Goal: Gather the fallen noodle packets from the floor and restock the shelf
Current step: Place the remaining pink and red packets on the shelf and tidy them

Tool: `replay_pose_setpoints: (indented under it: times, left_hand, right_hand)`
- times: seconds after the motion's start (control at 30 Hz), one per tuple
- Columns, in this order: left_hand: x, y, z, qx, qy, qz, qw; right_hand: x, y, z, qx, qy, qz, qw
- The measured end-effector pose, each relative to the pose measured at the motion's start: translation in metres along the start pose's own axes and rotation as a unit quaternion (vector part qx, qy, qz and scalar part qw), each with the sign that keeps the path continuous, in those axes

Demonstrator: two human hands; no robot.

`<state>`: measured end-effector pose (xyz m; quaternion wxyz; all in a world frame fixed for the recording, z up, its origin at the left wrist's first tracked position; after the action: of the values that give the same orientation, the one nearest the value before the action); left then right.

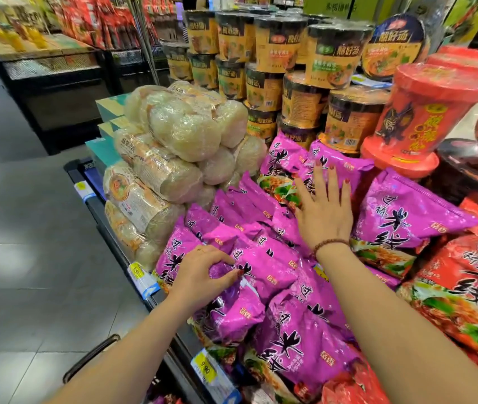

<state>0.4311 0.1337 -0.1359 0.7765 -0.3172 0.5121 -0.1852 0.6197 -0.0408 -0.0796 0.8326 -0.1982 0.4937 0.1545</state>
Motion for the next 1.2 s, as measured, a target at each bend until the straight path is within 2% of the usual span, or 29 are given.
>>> replay_pose_setpoints:
  times: [0.1,0.27,0.37,0.5,0.6,0.67,0.77,0.9,0.97,1.1,1.2]
  left_hand:
    - [-0.003,-0.002,-0.001,0.016,0.001,-0.001,1.000]
    - [-0.008,-0.005,0.002,0.025,0.019,0.015,0.999]
    - [-0.016,-0.008,0.001,0.033,0.032,0.004,0.999]
    - [-0.035,-0.007,-0.003,0.043,0.013,-0.026,0.999]
    - [-0.052,0.000,-0.007,0.051,0.000,-0.039,0.998]
    - [-0.064,0.006,-0.012,0.070,0.002,-0.031,0.997]
    - [-0.084,0.015,-0.022,0.129,0.017,-0.015,0.991]
    - [-0.111,0.037,-0.043,0.209,0.079,0.024,0.974]
    - [-0.123,0.053,-0.058,0.237,0.104,0.040,0.965]
    - [-0.133,0.100,-0.093,0.233,0.155,0.069,0.958]
    - [-0.128,0.152,-0.123,0.197,0.194,0.087,0.957]
  right_hand:
    - [0.009,-0.013,0.005,-0.006,0.062,-0.021,0.998]
    - [0.007,-0.011,0.003,-0.005,0.087,-0.016,0.996]
    - [-0.011,-0.007,-0.003,-0.001,0.068,0.022,0.997]
    - [-0.042,0.013,-0.024,-0.021,0.024,0.085,0.996]
    - [-0.066,0.034,-0.048,-0.019,-0.042,0.139,0.989]
    - [-0.083,0.052,-0.069,-0.020,-0.071,0.161,0.984]
    - [-0.106,0.086,-0.106,-0.025,-0.074,0.167,0.983]
    - [-0.125,0.140,-0.160,-0.061,-0.044,0.133,0.988]
    - [-0.127,0.166,-0.186,-0.052,-0.028,0.131,0.990]
    - [-0.113,0.214,-0.236,0.002,0.024,0.148,0.989]
    - [-0.085,0.245,-0.269,0.024,0.085,0.174,0.981]
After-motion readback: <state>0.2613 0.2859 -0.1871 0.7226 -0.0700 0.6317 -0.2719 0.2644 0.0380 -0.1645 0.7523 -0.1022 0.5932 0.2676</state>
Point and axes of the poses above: each hand's wrist, its own z-axis towards the middle knuckle, its own x-axis out of the palm, y = z × x, the point moved 3 cm from there along z, towards the middle knuckle, and after that the axes turned 3 degrees about -z, right-handed, at the moved point
